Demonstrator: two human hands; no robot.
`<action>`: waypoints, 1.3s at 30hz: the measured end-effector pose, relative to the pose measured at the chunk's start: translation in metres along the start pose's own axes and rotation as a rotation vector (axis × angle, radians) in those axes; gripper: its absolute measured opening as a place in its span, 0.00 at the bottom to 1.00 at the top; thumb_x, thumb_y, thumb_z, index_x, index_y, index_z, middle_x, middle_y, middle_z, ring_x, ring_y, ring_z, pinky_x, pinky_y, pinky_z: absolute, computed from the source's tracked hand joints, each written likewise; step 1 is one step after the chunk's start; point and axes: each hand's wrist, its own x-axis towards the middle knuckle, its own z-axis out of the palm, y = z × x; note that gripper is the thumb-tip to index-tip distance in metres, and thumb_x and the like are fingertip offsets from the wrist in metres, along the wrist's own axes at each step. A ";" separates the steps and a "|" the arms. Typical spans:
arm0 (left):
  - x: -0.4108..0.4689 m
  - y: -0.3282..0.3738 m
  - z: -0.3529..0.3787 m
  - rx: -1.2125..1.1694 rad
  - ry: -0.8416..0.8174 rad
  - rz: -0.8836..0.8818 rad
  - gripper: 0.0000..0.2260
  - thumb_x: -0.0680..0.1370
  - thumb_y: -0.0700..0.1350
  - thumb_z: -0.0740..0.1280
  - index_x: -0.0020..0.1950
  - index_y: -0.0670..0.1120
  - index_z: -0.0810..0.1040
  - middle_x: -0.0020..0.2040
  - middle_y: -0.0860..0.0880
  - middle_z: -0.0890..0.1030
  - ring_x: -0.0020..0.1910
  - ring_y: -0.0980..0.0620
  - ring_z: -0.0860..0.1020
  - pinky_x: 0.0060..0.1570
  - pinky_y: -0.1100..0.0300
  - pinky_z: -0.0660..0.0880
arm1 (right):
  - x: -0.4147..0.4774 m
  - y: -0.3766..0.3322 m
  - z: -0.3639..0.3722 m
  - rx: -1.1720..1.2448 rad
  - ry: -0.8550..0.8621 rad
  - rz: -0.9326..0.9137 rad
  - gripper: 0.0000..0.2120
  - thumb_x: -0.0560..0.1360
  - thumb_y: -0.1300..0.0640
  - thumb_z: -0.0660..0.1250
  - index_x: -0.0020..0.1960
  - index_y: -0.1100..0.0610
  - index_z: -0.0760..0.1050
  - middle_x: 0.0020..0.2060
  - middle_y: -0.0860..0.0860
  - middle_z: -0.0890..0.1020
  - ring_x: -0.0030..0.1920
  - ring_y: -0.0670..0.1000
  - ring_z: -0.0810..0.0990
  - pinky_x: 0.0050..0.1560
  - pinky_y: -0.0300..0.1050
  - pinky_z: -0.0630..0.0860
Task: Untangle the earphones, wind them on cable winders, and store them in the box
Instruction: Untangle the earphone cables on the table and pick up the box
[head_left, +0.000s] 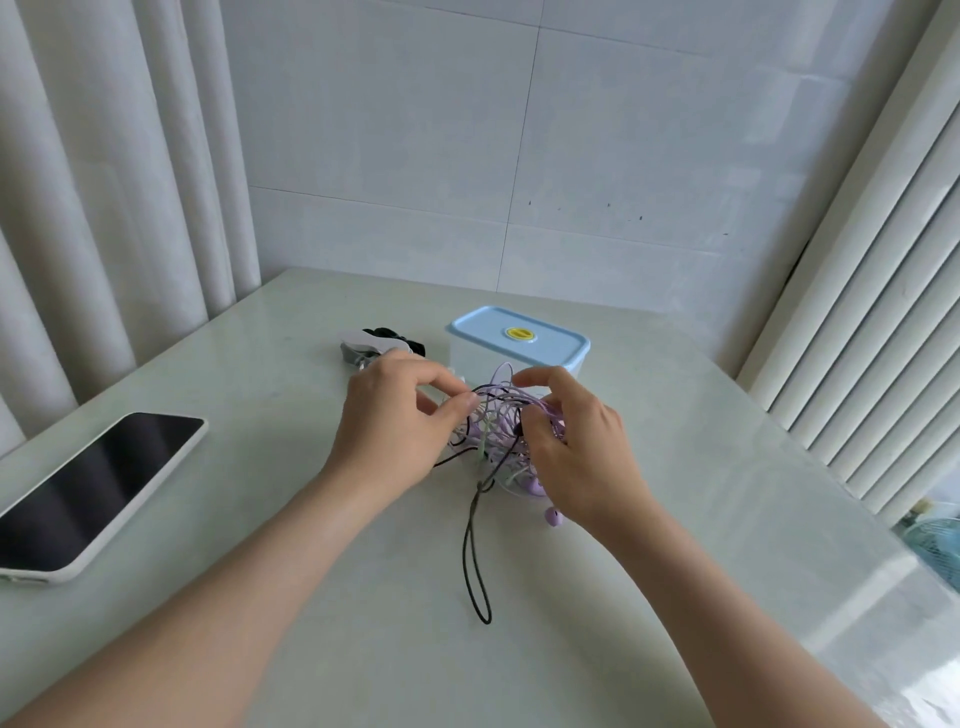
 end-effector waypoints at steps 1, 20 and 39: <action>0.001 0.001 -0.002 -0.022 0.001 -0.016 0.04 0.74 0.49 0.81 0.41 0.54 0.87 0.43 0.55 0.82 0.33 0.59 0.81 0.37 0.72 0.67 | 0.001 0.001 0.001 -0.007 0.015 -0.003 0.13 0.81 0.51 0.59 0.60 0.39 0.77 0.45 0.45 0.81 0.49 0.52 0.82 0.51 0.63 0.81; 0.004 0.010 -0.002 -0.531 -0.331 -0.400 0.17 0.75 0.54 0.70 0.41 0.41 0.74 0.31 0.52 0.62 0.32 0.50 0.61 0.37 0.53 0.60 | 0.008 0.012 -0.008 -0.296 0.233 -0.036 0.15 0.83 0.59 0.62 0.60 0.42 0.81 0.46 0.45 0.78 0.54 0.55 0.72 0.53 0.49 0.58; 0.007 0.007 -0.007 -0.838 0.296 -0.408 0.15 0.88 0.43 0.62 0.74 0.46 0.77 0.56 0.64 0.85 0.34 0.48 0.87 0.40 0.54 0.84 | 0.011 0.005 -0.010 -0.141 0.163 0.149 0.19 0.82 0.61 0.59 0.59 0.40 0.82 0.51 0.47 0.84 0.58 0.55 0.71 0.56 0.48 0.58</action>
